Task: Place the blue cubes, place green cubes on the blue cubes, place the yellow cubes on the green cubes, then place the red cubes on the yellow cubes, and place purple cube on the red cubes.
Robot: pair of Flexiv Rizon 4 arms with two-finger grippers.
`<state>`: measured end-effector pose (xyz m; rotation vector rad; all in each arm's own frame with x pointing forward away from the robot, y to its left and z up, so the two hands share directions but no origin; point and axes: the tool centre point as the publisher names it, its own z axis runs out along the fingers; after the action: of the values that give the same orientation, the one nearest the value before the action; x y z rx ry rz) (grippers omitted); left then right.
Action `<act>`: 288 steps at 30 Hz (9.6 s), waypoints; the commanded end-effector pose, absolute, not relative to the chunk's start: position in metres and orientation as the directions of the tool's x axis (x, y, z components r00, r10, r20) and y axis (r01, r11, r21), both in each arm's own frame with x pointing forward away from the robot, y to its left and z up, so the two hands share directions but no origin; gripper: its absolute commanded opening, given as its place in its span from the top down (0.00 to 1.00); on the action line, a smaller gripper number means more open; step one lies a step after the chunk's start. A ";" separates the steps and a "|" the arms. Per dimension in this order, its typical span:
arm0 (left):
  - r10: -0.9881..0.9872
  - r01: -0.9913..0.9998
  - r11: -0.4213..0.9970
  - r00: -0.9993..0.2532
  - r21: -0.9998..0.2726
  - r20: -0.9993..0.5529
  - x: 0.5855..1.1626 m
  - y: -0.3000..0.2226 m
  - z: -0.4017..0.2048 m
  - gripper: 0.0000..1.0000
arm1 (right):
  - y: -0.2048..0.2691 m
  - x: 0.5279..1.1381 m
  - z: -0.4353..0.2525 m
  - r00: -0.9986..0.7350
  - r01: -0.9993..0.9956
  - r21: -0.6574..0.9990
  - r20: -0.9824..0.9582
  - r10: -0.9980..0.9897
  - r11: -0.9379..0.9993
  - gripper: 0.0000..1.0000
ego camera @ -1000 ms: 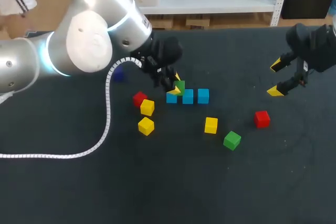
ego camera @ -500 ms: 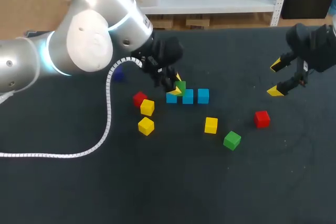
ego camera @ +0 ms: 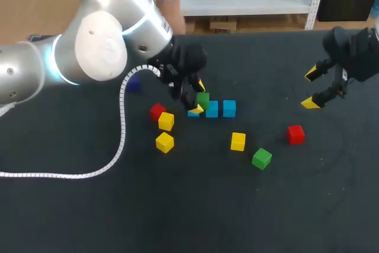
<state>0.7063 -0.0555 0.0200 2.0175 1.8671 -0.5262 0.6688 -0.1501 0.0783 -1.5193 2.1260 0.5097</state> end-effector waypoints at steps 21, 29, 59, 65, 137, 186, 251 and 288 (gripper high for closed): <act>0.777 0.998 -0.008 -0.029 -0.056 -0.628 0.664 0.047 0.058 0.00 | -0.150 0.669 0.078 -0.272 -0.949 0.026 -0.576 -0.771 0.315 0.00; 0.774 0.999 0.008 -0.039 -0.052 -0.632 0.657 0.096 0.065 0.00 | -0.150 0.669 0.078 -0.272 -0.949 0.026 -0.576 -0.771 0.315 0.00; 0.774 0.999 -0.033 0.003 -0.036 -0.634 0.676 0.130 0.061 0.00 | -0.133 0.625 0.087 0.196 -0.980 -0.134 -0.580 -0.791 -0.144 0.00; 0.774 0.999 -0.033 0.003 -0.036 -0.634 0.676 0.130 0.061 0.00 | -0.121 0.591 0.078 0.538 -0.810 -0.139 -0.561 -0.629 -0.569 0.00; 0.774 0.999 -0.033 0.003 -0.036 -0.634 0.676 0.130 0.061 0.00 | -0.054 0.560 0.001 0.539 -0.749 0.004 -0.578 -0.612 -0.663 0.00; 0.774 0.999 -0.033 0.003 -0.036 -0.634 0.676 0.130 0.061 0.00 | -0.070 0.653 0.105 -0.006 -0.987 -0.140 -0.437 -0.899 0.075 1.00; 0.774 0.999 -0.033 0.003 -0.036 -0.634 0.676 0.130 0.061 0.00 | 0.024 0.702 0.033 -0.080 -0.992 -0.041 -0.530 -0.844 0.120 1.00; 0.774 0.999 -0.033 0.003 -0.036 -0.634 0.676 0.130 0.061 0.00 | 0.025 0.704 0.028 -0.071 -0.994 -0.035 -0.529 -0.846 0.105 1.00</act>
<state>0.6748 0.1297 0.0619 1.8572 1.8263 -0.6988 0.7023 0.0254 0.0285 -1.7906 1.9736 0.4677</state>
